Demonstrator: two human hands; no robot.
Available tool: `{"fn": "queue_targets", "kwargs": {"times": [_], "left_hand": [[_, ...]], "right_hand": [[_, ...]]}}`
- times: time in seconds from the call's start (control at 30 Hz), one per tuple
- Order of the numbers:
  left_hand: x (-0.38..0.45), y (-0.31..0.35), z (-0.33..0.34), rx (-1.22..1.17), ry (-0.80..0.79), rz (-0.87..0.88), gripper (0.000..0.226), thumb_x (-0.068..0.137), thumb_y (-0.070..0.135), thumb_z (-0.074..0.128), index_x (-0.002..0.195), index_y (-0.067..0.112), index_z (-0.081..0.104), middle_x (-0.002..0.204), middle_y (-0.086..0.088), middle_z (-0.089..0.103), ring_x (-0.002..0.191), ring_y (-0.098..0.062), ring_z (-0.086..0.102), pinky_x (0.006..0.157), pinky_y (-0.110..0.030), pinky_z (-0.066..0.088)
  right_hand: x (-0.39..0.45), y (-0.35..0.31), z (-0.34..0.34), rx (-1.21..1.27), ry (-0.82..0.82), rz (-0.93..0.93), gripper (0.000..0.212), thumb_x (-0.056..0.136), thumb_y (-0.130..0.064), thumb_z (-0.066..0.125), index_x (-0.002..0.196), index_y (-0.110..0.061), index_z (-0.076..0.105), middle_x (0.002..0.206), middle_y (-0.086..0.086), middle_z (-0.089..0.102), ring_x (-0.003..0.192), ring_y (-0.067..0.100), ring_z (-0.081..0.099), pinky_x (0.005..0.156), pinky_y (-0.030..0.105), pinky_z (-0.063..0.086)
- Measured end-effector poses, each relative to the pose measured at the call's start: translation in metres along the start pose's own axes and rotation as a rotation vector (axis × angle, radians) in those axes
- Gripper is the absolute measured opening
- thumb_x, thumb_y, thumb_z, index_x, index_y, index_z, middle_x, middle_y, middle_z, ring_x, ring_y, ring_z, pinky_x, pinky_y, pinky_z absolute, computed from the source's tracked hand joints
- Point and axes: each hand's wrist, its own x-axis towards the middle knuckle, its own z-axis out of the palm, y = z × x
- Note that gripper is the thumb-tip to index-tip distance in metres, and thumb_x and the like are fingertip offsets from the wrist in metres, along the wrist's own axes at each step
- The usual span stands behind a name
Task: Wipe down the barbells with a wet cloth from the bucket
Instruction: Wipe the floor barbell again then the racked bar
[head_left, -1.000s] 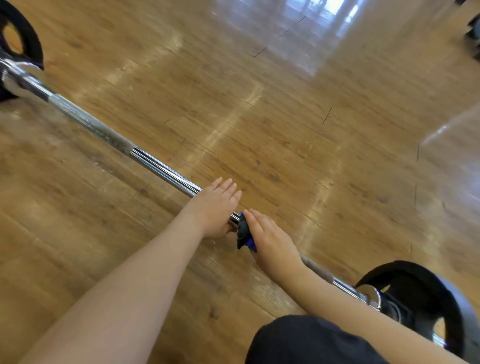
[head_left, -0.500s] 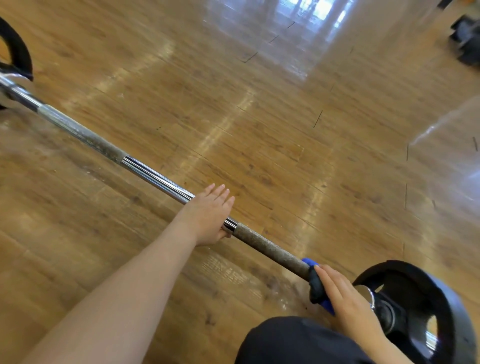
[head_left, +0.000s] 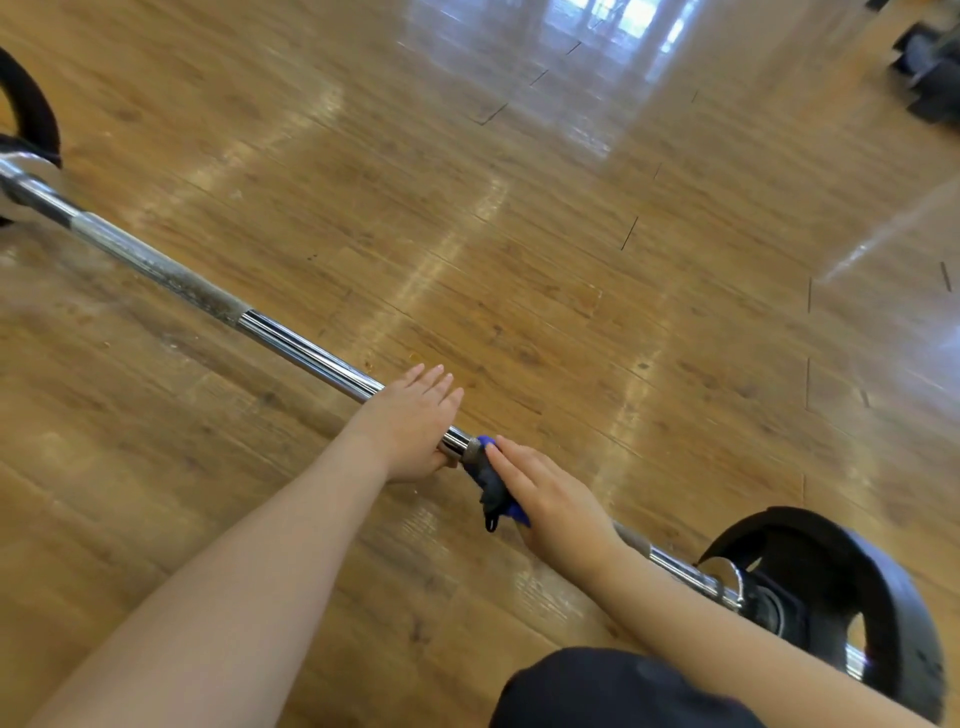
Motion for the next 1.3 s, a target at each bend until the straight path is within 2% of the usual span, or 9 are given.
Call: {"fn": "queue_targets", "kwargs": {"times": [0.2, 0.37, 0.57, 0.7, 0.77, 0.87, 1.07, 1.17, 1.3], "left_hand": [[-0.002, 0.001, 0.0, 0.006, -0.007, -0.008, 0.08, 0.096, 0.053, 0.038, 0.151, 0.005, 0.004, 0.159, -0.013, 0.004, 0.147, -0.024, -0.001, 0.118, -0.037, -0.002], [-0.002, 0.001, -0.001, -0.011, 0.001, -0.006, 0.08, 0.096, 0.052, 0.039, 0.151, 0.005, 0.004, 0.159, -0.013, 0.005, 0.147, -0.024, -0.001, 0.119, -0.037, -0.002], [-0.003, 0.003, -0.003, -0.038, -0.009, -0.021, 0.071, 0.098, 0.042, 0.036, 0.151, 0.005, 0.005, 0.159, -0.013, 0.005, 0.147, -0.024, -0.001, 0.118, -0.035, -0.002], [-0.002, 0.002, -0.002, -0.036, -0.016, -0.024, 0.08, 0.095, 0.052, 0.04, 0.151, 0.006, 0.006, 0.159, -0.013, 0.005, 0.147, -0.024, -0.001, 0.118, -0.036, -0.002], [-0.002, 0.002, -0.001, -0.023, -0.018, -0.021, 0.081, 0.095, 0.053, 0.04, 0.151, 0.005, 0.005, 0.159, -0.013, 0.005, 0.147, -0.024, -0.001, 0.118, -0.037, -0.001], [-0.002, 0.001, 0.0, -0.016, -0.006, -0.014, 0.08, 0.096, 0.052, 0.04, 0.151, 0.005, 0.005, 0.159, -0.012, 0.005, 0.147, -0.025, -0.001, 0.118, -0.037, -0.001], [-0.004, 0.001, -0.001, -0.024, 0.006, -0.017, 0.077, 0.097, 0.048, 0.04, 0.151, 0.005, 0.006, 0.159, -0.013, 0.006, 0.147, -0.024, 0.0, 0.118, -0.036, -0.001], [-0.004, 0.0, -0.002, -0.039, 0.016, -0.005, 0.07, 0.098, 0.041, 0.036, 0.151, 0.005, 0.007, 0.159, -0.014, 0.006, 0.147, -0.024, 0.001, 0.118, -0.036, -0.001], [-0.002, -0.001, 0.0, -0.039, 0.013, -0.008, 0.077, 0.096, 0.049, 0.039, 0.151, 0.005, 0.007, 0.158, -0.014, 0.007, 0.147, -0.025, 0.002, 0.118, -0.037, -0.001]], "right_hand": [[-0.086, 0.026, -0.022, -0.024, 0.038, 0.075, 0.086, 0.052, 0.015, 0.077, 0.128, -0.012, 0.048, 0.131, 0.011, 0.055, 0.122, 0.021, 0.045, 0.104, 0.024, 0.033], [-0.059, 0.005, -0.034, -0.007, 0.095, 0.123, 0.076, 0.057, -0.002, 0.08, 0.125, -0.013, 0.048, 0.127, 0.009, 0.058, 0.111, 0.021, 0.055, 0.081, 0.03, 0.053], [0.025, -0.021, 0.007, -0.049, 0.017, 0.046, 0.083, 0.046, -0.004, 0.09, 0.123, 0.0, 0.058, 0.125, 0.019, 0.059, 0.111, 0.033, 0.06, 0.083, 0.04, 0.054], [-0.036, 0.009, -0.012, 0.007, 0.013, -0.021, 0.08, 0.059, 0.001, 0.08, 0.131, -0.016, 0.049, 0.136, 0.006, 0.052, 0.121, 0.026, 0.053, 0.092, 0.036, 0.051], [-0.079, 0.02, -0.025, 0.01, 0.066, 0.04, 0.076, 0.071, -0.002, 0.065, 0.138, -0.03, 0.042, 0.146, -0.01, 0.039, 0.126, 0.018, 0.046, 0.103, 0.026, 0.04], [-0.117, 0.021, -0.04, -0.006, 0.099, 0.193, 0.089, 0.065, -0.006, 0.06, 0.142, -0.042, 0.032, 0.15, -0.025, 0.023, 0.12, 0.013, 0.047, 0.102, 0.013, 0.029], [-0.013, -0.017, -0.018, 0.046, 0.178, 0.216, 0.085, 0.05, -0.002, 0.088, 0.127, -0.009, 0.054, 0.129, 0.014, 0.057, 0.114, 0.026, 0.057, 0.092, 0.03, 0.046], [0.026, -0.026, 0.004, 0.042, 0.067, 0.148, 0.092, 0.046, -0.008, 0.09, 0.13, -0.006, 0.051, 0.132, 0.015, 0.055, 0.118, 0.029, 0.055, 0.091, 0.037, 0.051], [-0.013, -0.01, 0.001, 0.084, 0.062, 0.147, 0.092, 0.052, 0.007, 0.082, 0.132, -0.015, 0.044, 0.132, 0.01, 0.055, 0.117, 0.022, 0.05, 0.099, 0.025, 0.036]]}}
